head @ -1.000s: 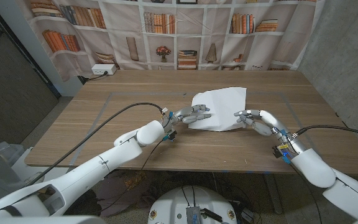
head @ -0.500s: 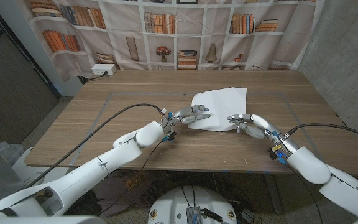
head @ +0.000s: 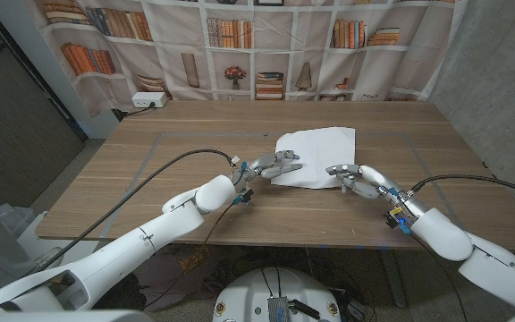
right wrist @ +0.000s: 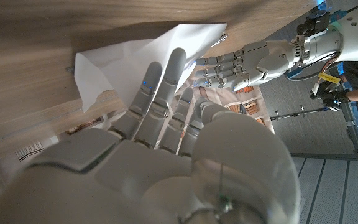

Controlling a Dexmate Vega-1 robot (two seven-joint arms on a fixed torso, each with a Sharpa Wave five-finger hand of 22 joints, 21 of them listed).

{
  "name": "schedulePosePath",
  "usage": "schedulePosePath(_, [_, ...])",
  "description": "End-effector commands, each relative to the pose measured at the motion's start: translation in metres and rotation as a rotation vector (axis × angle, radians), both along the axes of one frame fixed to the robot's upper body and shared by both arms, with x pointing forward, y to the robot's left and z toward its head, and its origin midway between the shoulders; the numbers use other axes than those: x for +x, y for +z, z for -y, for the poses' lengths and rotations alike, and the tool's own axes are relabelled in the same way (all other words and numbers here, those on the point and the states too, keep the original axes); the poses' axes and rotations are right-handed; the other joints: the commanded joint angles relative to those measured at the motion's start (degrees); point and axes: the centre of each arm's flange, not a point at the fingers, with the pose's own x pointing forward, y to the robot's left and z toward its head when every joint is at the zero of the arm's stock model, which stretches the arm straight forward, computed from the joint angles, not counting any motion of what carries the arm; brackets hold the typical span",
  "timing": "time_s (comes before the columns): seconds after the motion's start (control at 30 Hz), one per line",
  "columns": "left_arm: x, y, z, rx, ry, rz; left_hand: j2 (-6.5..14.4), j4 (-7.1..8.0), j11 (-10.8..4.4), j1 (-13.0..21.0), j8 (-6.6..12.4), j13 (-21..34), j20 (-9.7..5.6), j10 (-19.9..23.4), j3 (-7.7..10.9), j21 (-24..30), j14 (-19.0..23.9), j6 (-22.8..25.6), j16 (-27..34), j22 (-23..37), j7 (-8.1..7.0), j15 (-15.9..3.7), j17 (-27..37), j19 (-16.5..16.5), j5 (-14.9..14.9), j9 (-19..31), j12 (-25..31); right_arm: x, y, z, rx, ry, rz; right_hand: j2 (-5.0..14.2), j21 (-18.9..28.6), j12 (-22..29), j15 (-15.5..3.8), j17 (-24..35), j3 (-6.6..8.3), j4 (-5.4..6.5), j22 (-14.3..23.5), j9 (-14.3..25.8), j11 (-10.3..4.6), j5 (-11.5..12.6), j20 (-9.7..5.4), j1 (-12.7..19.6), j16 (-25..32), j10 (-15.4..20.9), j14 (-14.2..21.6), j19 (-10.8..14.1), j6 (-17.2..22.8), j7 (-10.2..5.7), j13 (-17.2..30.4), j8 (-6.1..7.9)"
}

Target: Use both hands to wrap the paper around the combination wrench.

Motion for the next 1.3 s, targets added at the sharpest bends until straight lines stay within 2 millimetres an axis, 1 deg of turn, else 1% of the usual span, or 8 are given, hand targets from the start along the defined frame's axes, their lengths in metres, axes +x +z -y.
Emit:
schedulePosePath(0.03, [-0.002, 0.001, 0.004, 0.001, -0.001, 0.004, -0.4, 0.20, -0.30, 0.0, -0.43, 0.1, -0.12, -0.2, -0.33, 0.0, -0.4, 0.2, 0.0, 0.2, -0.15, -1.94, 0.1, -0.3, 0.2, 0.1, 0.3, 0.003, 0.004, 0.005, -0.028, -0.082, -0.012, 0.12, 3.5, -0.1, -6.47, 0.4, -0.57, -0.09, 0.9, 0.0, 1.32, 0.6, -6.74, -0.9, 2.0, -1.9, 2.1, 1.9, -0.8, 1.85, 0.1, -0.14])
schedulePosePath(0.1, [-0.003, 0.001, 0.004, 0.001, 0.001, 0.005, -0.4, 0.20, -0.33, 0.0, -0.44, 0.1, -0.11, -0.2, -0.35, 0.0, -0.4, 0.2, 0.1, 0.2, -0.15, -2.00, 0.1, -0.3, 0.2, 0.1, 0.4, 0.004, 0.005, 0.004, -0.050, -0.107, -0.019, 0.14, 4.9, 0.1, -6.48, 0.6, -0.64, -0.05, 1.2, -0.1, 2.18, 0.9, -6.77, -1.1, 3.2, -1.8, 3.6, 2.5, -0.2, 2.64, 0.0, 0.14])
schedulePosePath(0.2, [-0.005, 0.001, 0.002, -0.003, 0.005, 0.006, -0.3, 0.19, -0.34, 0.0, -0.47, 0.1, -0.09, -0.2, -0.36, 0.0, -0.4, 0.2, 0.1, 0.2, -0.19, -1.96, 0.1, -0.3, 0.2, 0.1, 0.4, 0.005, 0.005, 0.001, -0.086, -0.125, -0.028, 0.10, 6.3, 0.4, -6.46, 0.1, -0.63, -0.17, 1.4, -0.2, 2.99, 1.1, -6.85, -1.2, 3.5, -1.2, 3.9, 3.2, 0.5, 3.90, 0.0, 0.37])
schedulePosePath(0.3, [-0.006, 0.000, 0.000, -0.006, 0.009, 0.005, -0.3, 0.19, -0.31, 0.0, -0.48, 0.1, -0.08, -0.2, -0.38, 0.0, -0.4, 0.2, 0.1, 0.2, -0.20, -1.95, 0.1, -0.4, 0.2, 0.1, 0.4, 0.007, 0.004, -0.005, -0.148, -0.137, -0.046, 0.08, 7.0, 0.4, -6.45, 0.0, -0.61, -0.27, 1.4, -0.3, 3.41, 1.2, -6.82, -1.2, 3.9, -1.1, 4.3, 3.5, 0.6, 4.41, -0.1, 0.38])
schedulePosePath(0.53, [-0.007, -0.004, -0.004, -0.016, 0.015, -0.001, -0.3, 0.16, -0.27, 0.0, -0.56, 0.1, -0.09, -0.2, -0.43, 0.0, -0.4, 0.1, 0.1, 0.2, -0.17, -1.98, 0.1, -0.4, 0.2, 0.1, 0.4, 0.012, 0.006, -0.014, -0.227, -0.166, -0.051, 0.29, 8.4, -0.1, -6.46, -0.5, -0.41, -0.24, 1.5, -0.4, 4.42, 1.6, -6.71, -1.3, 4.3, -2.9, 4.4, 3.3, -0.5, 5.87, -0.2, -0.12])
schedulePosePath(0.93, [-0.006, -0.007, -0.009, -0.027, 0.016, -0.003, -0.3, 0.14, -0.34, 0.0, -0.62, 0.1, -0.13, -0.3, -0.51, 0.0, -0.5, 0.2, 0.1, 0.2, -0.25, -2.00, 0.1, -0.5, 0.2, 0.1, 0.4, 0.022, 0.005, -0.028, -0.300, -0.150, -0.079, 0.27, 9.3, -0.4, -6.44, -1.3, -0.47, 0.74, 1.3, -0.6, 5.07, 1.7, -6.46, -2.2, 4.3, -4.9, 3.7, 1.9, -2.0, 6.53, -0.3, -0.41])
schedulePosePath(1.13, [-0.005, -0.008, -0.012, -0.029, 0.017, -0.008, -0.3, 0.12, -0.27, 0.0, -0.69, 0.1, -0.22, -0.3, -0.56, 0.1, -0.5, 0.2, 0.1, 0.2, -0.15, -2.02, 0.1, -0.5, 0.2, 0.1, 0.4, 0.025, 0.008, -0.028, -0.299, -0.134, -0.081, 0.14, 9.6, -0.2, -6.43, -1.7, -0.68, 1.22, 1.1, -0.7, 5.22, 1.7, -6.29, -2.8, 4.2, -5.1, 3.2, 1.2, -2.1, 6.46, -0.3, -0.32])
schedulePosePath(1.3, [-0.004, -0.008, -0.012, -0.031, 0.012, -0.008, -0.2, 0.11, -0.23, 0.0, -0.72, 0.1, -0.26, -0.3, -0.59, 0.1, -0.5, 0.2, 0.2, 0.2, -0.08, -1.96, 0.1, -0.4, 0.2, 0.1, 0.4, 0.025, 0.007, -0.029, -0.303, -0.117, -0.081, 0.06, 9.8, -0.1, -6.43, -2.1, -0.87, 1.59, 1.0, -0.8, 4.91, 1.7, -6.26, -3.3, 4.1, -5.2, 2.7, 0.8, -1.9, 6.08, -0.3, -0.17])
